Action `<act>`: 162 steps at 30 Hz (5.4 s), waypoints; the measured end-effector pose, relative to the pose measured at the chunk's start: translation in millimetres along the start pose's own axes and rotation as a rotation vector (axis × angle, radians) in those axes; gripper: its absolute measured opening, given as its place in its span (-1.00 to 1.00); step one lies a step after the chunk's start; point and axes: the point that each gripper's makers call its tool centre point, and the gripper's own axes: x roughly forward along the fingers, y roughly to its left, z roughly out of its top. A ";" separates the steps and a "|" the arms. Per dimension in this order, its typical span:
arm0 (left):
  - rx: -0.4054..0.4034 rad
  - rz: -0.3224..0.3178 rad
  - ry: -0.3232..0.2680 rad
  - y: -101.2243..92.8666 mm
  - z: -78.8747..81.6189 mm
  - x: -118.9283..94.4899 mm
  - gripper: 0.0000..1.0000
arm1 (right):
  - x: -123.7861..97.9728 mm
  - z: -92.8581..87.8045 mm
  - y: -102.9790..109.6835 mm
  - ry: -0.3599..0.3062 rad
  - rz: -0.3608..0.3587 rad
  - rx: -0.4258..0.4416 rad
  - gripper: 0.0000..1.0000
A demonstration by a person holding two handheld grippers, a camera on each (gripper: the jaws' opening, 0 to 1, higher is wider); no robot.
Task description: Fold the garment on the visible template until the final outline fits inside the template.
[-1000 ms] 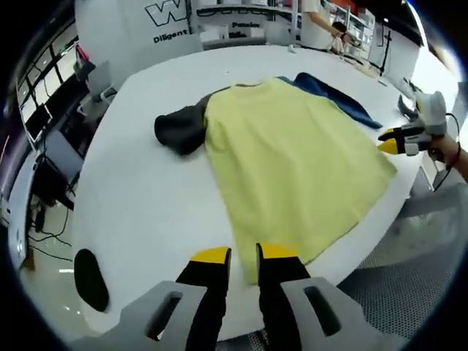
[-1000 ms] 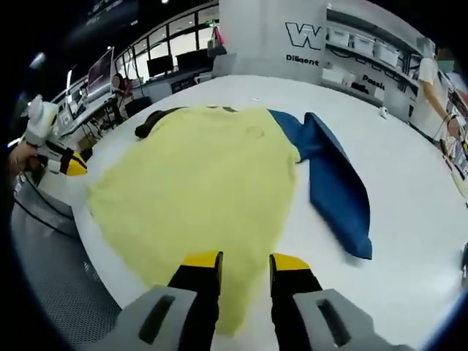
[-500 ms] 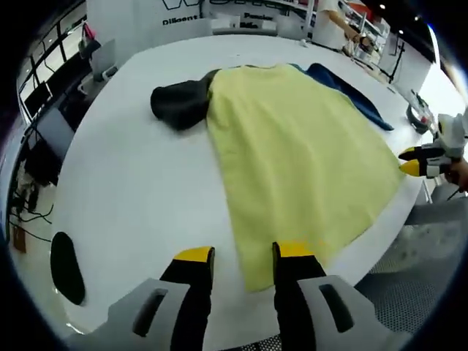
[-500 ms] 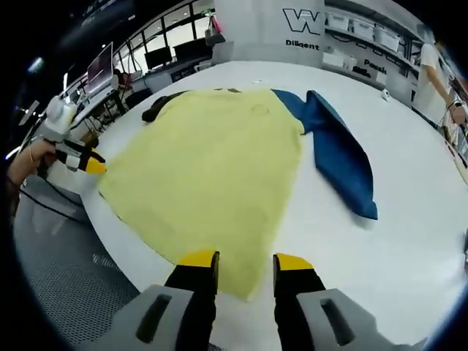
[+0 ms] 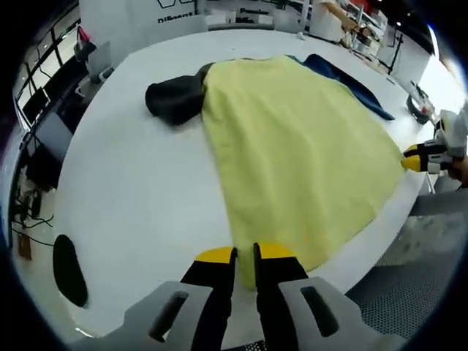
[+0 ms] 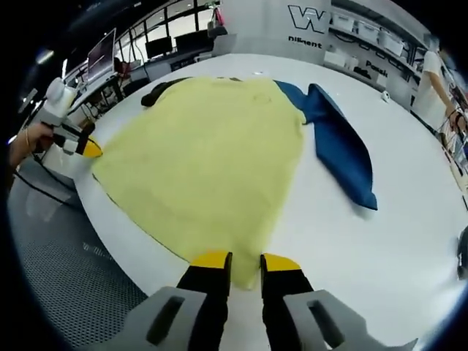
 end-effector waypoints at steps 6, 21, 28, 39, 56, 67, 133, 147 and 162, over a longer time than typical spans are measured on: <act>-0.030 -0.020 0.009 -3.3 -0.8 1.0 -0.90 | 0.0 0.1 3.2 0.006 0.007 -0.005 -1.00; -0.006 -0.007 0.062 2.1 -15.4 -7.4 -0.90 | -5.5 -7.6 7.9 0.049 0.022 -0.025 -1.00; 0.002 -0.019 0.093 2.0 -21.9 -11.2 -0.89 | -7.1 -11.1 12.0 0.065 0.040 -0.023 -1.00; -0.069 -0.041 0.028 11.5 -3.8 -28.8 -0.75 | -12.1 -0.2 9.0 0.048 0.072 0.021 -0.82; -0.033 0.044 -0.220 45.7 110.2 -48.3 -0.35 | -20.5 114.5 -39.2 -0.181 0.052 0.014 -0.24; -0.077 0.058 -0.278 72.6 155.8 -28.0 0.13 | -3.0 168.5 -58.3 -0.244 0.048 -0.023 0.20; 0.189 0.252 -0.047 194.4 197.2 96.3 -0.90 | 118.2 196.3 -171.9 -0.043 -0.048 -0.041 -1.00; 0.113 0.219 -0.206 185.8 241.2 63.7 -0.42 | 99.1 248.8 -165.0 -0.228 0.015 0.039 -0.45; 0.086 0.075 -0.307 129.6 284.4 78.2 -0.13 | 114.5 301.8 -117.9 -0.257 0.114 -0.022 -0.03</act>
